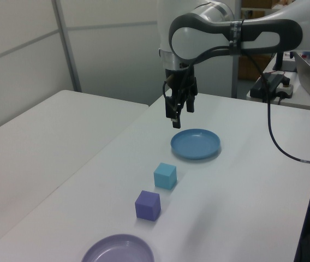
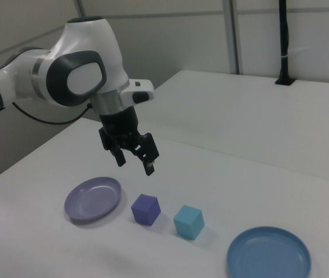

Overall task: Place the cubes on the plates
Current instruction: 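Lower the open gripper over the light-blue cube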

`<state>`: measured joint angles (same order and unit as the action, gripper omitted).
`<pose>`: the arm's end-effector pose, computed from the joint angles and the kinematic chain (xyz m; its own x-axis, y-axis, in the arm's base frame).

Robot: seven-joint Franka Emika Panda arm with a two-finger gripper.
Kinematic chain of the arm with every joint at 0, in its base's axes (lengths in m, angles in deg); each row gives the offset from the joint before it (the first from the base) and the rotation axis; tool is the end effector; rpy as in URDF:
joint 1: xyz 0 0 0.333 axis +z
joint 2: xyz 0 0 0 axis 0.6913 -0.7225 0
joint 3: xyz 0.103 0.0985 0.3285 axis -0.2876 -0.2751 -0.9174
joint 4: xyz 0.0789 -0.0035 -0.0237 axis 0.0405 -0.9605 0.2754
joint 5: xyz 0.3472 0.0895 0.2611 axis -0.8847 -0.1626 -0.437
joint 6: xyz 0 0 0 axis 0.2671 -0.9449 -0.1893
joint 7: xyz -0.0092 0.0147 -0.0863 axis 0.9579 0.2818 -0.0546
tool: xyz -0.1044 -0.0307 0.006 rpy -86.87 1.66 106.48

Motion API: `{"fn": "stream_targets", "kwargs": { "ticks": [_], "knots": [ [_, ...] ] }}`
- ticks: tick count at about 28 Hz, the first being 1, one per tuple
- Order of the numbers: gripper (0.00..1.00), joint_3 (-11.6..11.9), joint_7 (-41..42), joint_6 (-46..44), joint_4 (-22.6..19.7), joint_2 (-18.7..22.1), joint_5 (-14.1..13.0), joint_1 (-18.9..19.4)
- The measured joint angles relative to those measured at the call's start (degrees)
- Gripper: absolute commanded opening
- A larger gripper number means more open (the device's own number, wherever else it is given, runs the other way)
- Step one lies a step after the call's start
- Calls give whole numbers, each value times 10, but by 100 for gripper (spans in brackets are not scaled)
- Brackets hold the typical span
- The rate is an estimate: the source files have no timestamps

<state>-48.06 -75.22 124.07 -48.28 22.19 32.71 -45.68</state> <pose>0.6182 0.0198 0.6227 0.9965 0.0824 -0.0131 0.0830 -0.9955 0.0455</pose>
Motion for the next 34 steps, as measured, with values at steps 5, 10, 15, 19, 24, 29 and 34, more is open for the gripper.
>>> {"fn": "stream_targets", "kwargs": {
  "ticks": [5,10,15,19,24,29,34],
  "knots": [
    [100,0,-1,0,0,-7,-2,0],
    [100,-1,-1,0,0,-14,-5,0],
    [100,0,-1,0,0,-27,-37,-8],
    [100,0,1,0,0,-49,-52,-28],
    [100,0,13,28,0,-83,-52,-33],
    [100,-2,18,59,-1,-122,-34,-31],
    [100,-5,20,85,-1,-160,2,-24]
  ]
}}
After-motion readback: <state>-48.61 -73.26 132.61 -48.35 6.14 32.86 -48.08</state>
